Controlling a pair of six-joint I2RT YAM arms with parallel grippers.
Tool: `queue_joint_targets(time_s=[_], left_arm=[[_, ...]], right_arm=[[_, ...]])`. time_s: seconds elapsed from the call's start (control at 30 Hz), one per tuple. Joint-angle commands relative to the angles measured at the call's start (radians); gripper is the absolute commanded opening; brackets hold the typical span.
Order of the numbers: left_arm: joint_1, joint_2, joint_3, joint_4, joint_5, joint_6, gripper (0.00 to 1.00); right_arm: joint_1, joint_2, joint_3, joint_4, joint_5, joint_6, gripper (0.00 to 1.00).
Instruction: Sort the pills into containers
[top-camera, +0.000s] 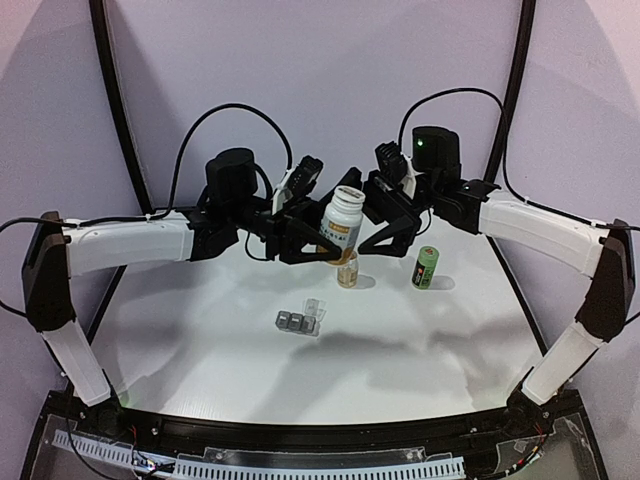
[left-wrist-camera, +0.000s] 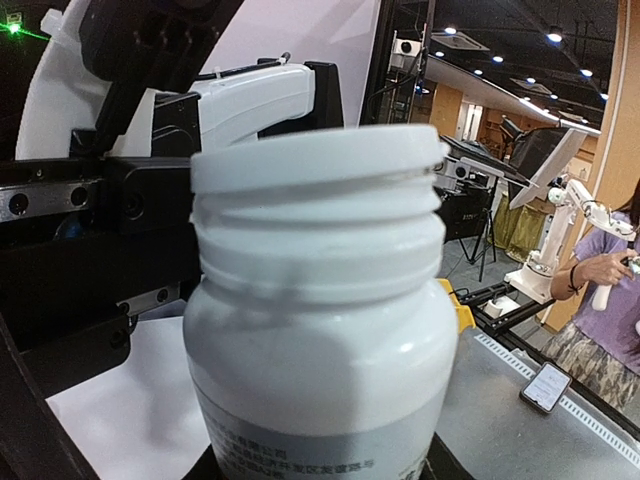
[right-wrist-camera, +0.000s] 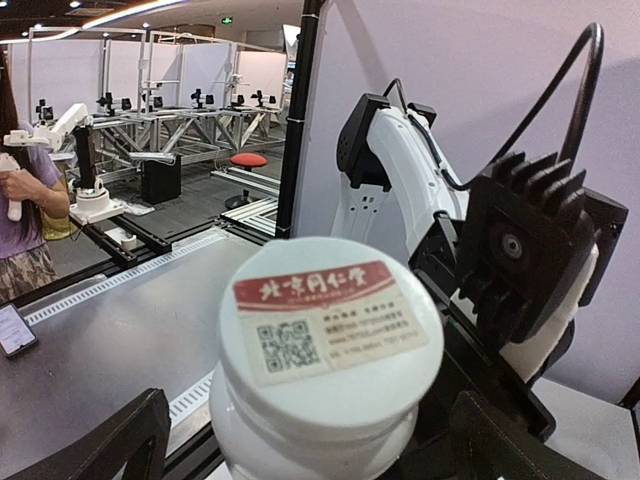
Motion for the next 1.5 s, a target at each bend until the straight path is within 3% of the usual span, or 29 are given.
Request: queue_joint_targets(time_s=[0.0, 0.3, 0.8, 0.97, 1.07, 1.17, 1.23, 1.27, 1.33, 1.37, 1.4, 1.43, 1.47], left_arm=[[0.003, 0.003, 0.030, 0.104, 0.023, -0.042, 0.01], [0.003, 0.032, 0.030, 0.255, 0.037, -0.168, 0.01], [0.004, 0.036, 0.014, 0.359, 0.050, -0.229, 0.01], [0.005, 0.037, 0.008, 0.401, 0.047, -0.247, 0.01], [0.008, 0.039, -0.003, 0.435, 0.040, -0.264, 0.01], [0.011, 0.038, -0.008, 0.457, 0.014, -0.280, 0.01], [0.018, 0.034, -0.017, 0.461, -0.025, -0.285, 0.14], [0.024, 0.029, -0.023, 0.461, -0.043, -0.284, 0.28], [0.034, 0.021, -0.043, 0.452, -0.104, -0.278, 0.47], [0.038, 0.017, -0.054, 0.447, -0.118, -0.271, 0.72], [0.040, 0.015, -0.066, 0.435, -0.144, -0.267, 0.86], [0.042, 0.012, -0.077, 0.425, -0.166, -0.265, 0.96], [0.047, 0.009, -0.089, 0.415, -0.184, -0.264, 0.98]], right_arm=[[0.025, 0.019, 0.022, -0.046, -0.004, -0.034, 0.96], [0.050, 0.028, 0.039, -0.113, -0.022, -0.081, 0.88], [0.050, 0.014, 0.057, -0.267, 0.019, -0.199, 0.78], [0.050, 0.019, 0.071, -0.263, -0.003, -0.198, 0.62], [0.050, 0.022, 0.079, -0.258, -0.012, -0.192, 0.43], [0.050, 0.018, 0.082, -0.251, -0.009, -0.182, 0.32], [0.050, 0.009, 0.075, -0.247, 0.032, -0.177, 0.27], [0.050, -0.001, 0.069, -0.247, 0.059, -0.176, 0.25], [0.050, -0.024, 0.049, -0.230, 0.134, -0.164, 0.21], [0.050, -0.036, 0.037, -0.211, 0.164, -0.146, 0.19], [0.050, -0.049, 0.026, -0.197, 0.214, -0.132, 0.17], [0.050, -0.060, 0.017, -0.187, 0.256, -0.120, 0.15], [0.050, -0.070, 0.011, -0.193, 0.297, -0.122, 0.15]])
